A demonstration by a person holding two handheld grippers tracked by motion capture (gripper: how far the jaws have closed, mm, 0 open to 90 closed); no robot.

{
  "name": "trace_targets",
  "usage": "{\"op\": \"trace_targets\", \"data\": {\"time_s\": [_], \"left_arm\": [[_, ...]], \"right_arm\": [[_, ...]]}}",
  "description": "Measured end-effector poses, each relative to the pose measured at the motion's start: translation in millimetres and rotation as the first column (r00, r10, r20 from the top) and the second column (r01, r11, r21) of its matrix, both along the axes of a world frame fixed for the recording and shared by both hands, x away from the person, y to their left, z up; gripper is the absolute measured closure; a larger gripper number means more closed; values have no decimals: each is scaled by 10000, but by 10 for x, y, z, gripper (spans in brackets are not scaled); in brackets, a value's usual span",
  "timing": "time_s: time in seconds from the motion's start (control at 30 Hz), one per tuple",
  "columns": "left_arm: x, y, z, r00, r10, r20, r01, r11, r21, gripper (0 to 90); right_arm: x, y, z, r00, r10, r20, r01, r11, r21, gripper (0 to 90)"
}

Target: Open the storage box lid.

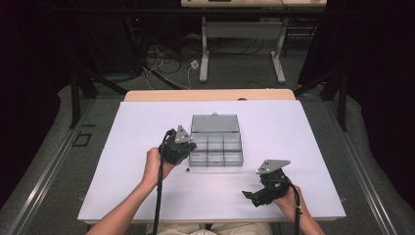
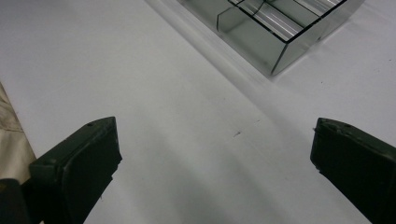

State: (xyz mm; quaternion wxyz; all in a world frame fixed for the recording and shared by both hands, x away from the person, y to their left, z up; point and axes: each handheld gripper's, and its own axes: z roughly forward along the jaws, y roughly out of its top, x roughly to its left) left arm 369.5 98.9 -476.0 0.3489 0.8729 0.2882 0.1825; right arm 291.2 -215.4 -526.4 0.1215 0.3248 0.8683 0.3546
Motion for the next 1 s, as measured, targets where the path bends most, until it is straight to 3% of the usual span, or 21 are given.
{"op": "trace_targets", "data": {"time_s": [0.43,1.0], "left_arm": [[94,-225,-16,9997,-235,-64,236,9996,129,900],[189,-441,-180,9986,-432,-296,443,9983,385,900]], "right_arm": [[2,0,-1,10000,-7,-18,7,10000,9,8],[3,0,-2,10000,20,-3,-20,10000,-30,8]]}}
